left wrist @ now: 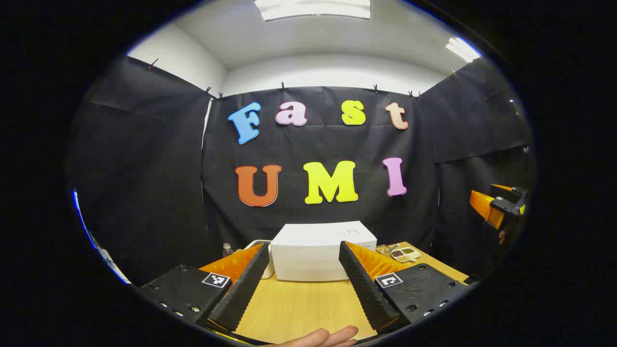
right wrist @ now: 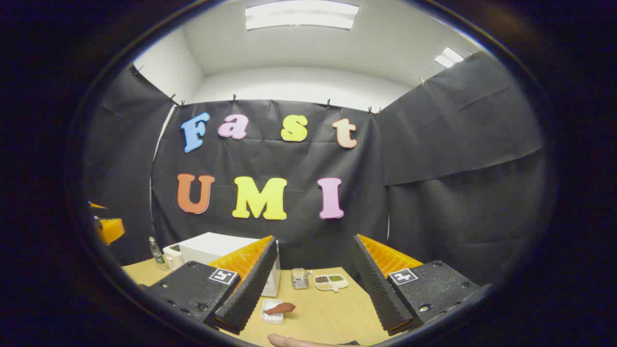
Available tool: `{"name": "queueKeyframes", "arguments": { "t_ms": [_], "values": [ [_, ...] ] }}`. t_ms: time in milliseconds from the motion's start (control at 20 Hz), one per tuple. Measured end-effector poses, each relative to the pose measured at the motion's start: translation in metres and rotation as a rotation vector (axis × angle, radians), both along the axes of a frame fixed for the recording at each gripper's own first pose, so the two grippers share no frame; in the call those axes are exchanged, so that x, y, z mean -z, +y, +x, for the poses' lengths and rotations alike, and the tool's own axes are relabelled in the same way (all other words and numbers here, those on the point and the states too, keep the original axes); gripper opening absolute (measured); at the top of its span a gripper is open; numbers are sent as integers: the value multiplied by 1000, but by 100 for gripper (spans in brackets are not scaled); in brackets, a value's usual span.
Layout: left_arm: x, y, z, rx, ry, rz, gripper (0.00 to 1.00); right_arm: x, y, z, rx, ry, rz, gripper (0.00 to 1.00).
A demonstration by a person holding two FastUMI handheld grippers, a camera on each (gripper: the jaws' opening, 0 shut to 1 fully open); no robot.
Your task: Open the microwave oven with the left hand, put the food in, and close the microwave oven.
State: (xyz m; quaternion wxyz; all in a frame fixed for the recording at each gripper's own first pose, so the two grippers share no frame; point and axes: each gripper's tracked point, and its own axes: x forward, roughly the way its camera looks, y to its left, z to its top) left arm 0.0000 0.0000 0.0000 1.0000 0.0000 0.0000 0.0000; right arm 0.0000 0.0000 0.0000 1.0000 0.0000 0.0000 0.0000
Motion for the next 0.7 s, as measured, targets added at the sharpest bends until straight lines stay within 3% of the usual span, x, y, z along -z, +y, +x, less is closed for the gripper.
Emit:
{"name": "queueKeyframes", "arguments": {
  "t_ms": [250, 300, 450, 700],
  "values": [
    [5, -22, -2, 45, 6, 2, 94, -4, -10, -9, 4, -30, -20, 93],
    [4, -25, -3, 53, 4, 1, 94, -5, -13, -9, 10, -35, -27, 99],
    [1, -30, -5, 63, -8, 4, 95, -2, -14, -8, 9, -32, -25, 99],
    [3, -25, -1, 31, -19, -8, 95, 6, -17, -3, 9, -20, -34, 99]
  ]
}}
